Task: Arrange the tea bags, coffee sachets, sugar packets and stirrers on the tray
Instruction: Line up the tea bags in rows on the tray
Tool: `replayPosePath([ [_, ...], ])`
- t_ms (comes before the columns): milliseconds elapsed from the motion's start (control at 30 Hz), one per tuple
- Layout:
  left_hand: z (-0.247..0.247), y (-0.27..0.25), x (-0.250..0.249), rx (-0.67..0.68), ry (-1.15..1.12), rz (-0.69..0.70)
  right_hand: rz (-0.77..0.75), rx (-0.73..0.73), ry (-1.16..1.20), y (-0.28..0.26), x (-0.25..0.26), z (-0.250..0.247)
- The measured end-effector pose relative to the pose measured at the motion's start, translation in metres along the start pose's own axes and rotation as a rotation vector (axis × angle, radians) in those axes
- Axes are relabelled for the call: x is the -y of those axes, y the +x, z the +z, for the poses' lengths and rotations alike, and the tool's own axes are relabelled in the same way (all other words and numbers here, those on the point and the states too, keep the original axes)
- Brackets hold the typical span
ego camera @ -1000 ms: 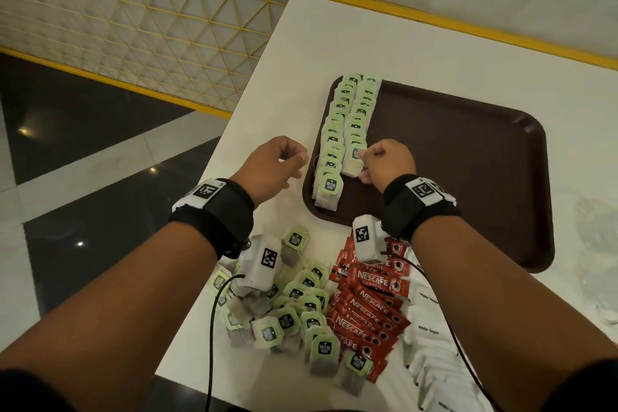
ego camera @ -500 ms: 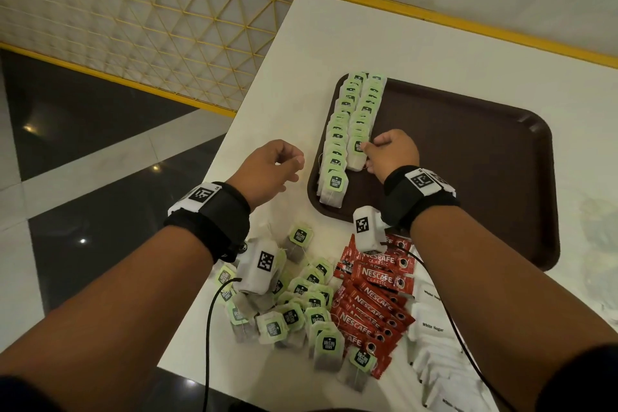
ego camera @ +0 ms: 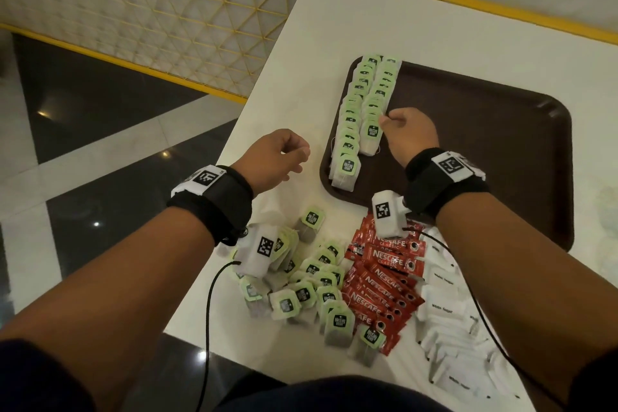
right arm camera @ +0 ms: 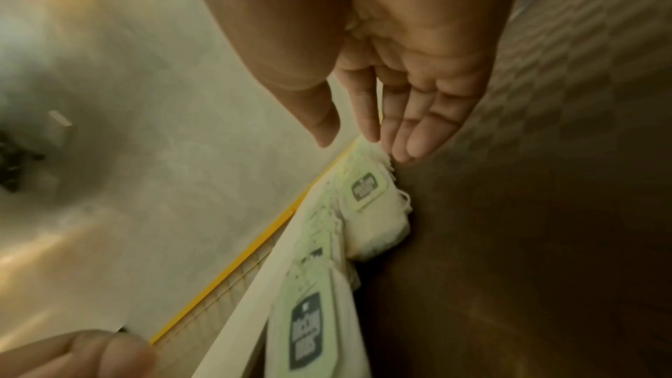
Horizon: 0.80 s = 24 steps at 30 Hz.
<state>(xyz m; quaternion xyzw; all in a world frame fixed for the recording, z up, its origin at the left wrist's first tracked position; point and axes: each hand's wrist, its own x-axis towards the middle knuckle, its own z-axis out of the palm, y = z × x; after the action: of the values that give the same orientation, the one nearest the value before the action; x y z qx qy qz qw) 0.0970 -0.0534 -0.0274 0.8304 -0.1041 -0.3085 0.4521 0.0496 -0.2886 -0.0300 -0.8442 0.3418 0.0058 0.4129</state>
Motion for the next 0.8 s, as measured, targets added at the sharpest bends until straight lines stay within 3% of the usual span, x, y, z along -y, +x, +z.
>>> replayPosePath([
  [67,-0.005,-0.008,0.003,0.074,0.077,0.002,-0.093,0.047,-0.051,-0.018,0.005,-0.011],
  [200,-0.016,-0.029,0.013,0.192,0.311,0.043,-0.267,0.276,-0.227,-0.060,0.009,-0.017],
  [400,-0.017,-0.053,0.036,0.385,0.687,0.077,-0.378,0.665,-0.504,-0.114,0.002,0.011],
  [533,-0.007,-0.060,0.048,0.409,0.710,0.080,-0.373,0.715,-0.584,-0.128,0.003,0.032],
  [800,-0.001,-0.059,0.056,0.361,0.718,0.089,-0.371,0.643,-0.554,-0.125,0.007,0.037],
])
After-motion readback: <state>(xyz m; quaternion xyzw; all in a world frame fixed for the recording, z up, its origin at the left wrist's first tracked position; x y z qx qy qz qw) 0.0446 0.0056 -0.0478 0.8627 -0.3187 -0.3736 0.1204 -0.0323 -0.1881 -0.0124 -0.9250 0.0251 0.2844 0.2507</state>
